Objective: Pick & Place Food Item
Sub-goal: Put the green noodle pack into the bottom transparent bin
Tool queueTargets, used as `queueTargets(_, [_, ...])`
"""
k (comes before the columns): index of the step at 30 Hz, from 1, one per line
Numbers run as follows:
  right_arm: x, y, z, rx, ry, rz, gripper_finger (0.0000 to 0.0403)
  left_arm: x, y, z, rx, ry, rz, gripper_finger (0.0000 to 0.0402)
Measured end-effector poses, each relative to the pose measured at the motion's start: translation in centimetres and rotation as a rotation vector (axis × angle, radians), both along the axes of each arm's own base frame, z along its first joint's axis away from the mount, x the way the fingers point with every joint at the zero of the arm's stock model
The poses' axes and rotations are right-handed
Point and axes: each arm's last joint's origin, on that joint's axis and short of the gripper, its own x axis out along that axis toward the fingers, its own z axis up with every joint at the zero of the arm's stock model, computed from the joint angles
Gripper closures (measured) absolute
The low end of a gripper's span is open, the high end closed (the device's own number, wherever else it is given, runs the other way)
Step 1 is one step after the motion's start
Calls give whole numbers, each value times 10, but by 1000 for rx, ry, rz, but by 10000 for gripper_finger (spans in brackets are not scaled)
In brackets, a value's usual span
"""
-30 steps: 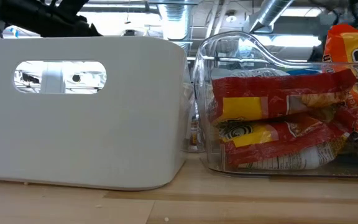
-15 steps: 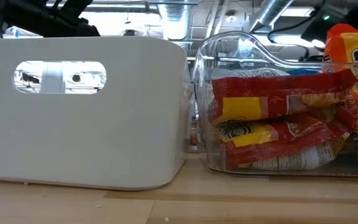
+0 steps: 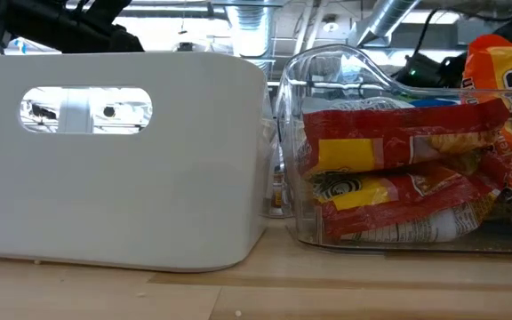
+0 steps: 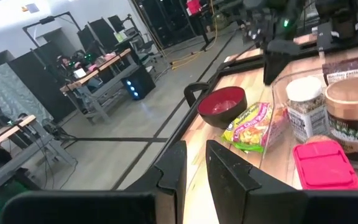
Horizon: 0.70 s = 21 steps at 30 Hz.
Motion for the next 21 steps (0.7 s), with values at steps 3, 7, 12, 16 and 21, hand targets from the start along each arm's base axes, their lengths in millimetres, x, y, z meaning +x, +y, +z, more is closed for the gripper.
queueTargets(3, [11,-8,-8,41,-65,41,223,0,0,1,-7,-16,1,348])
queueTargets(7, [22,-17,-19,73,-138,82,223,0,0,2,-9,-32,1,348])
queueTargets(12, [27,-26,-30,98,-176,100,223,0,0,3,-10,-39,1,348])
queueTargets(16, [29,-29,-30,102,-213,115,223,0,0,3,-10,-39,3,348])
queueTargets(21, [30,-28,-23,83,-246,154,223,0,0,3,-29,-53,7,348])
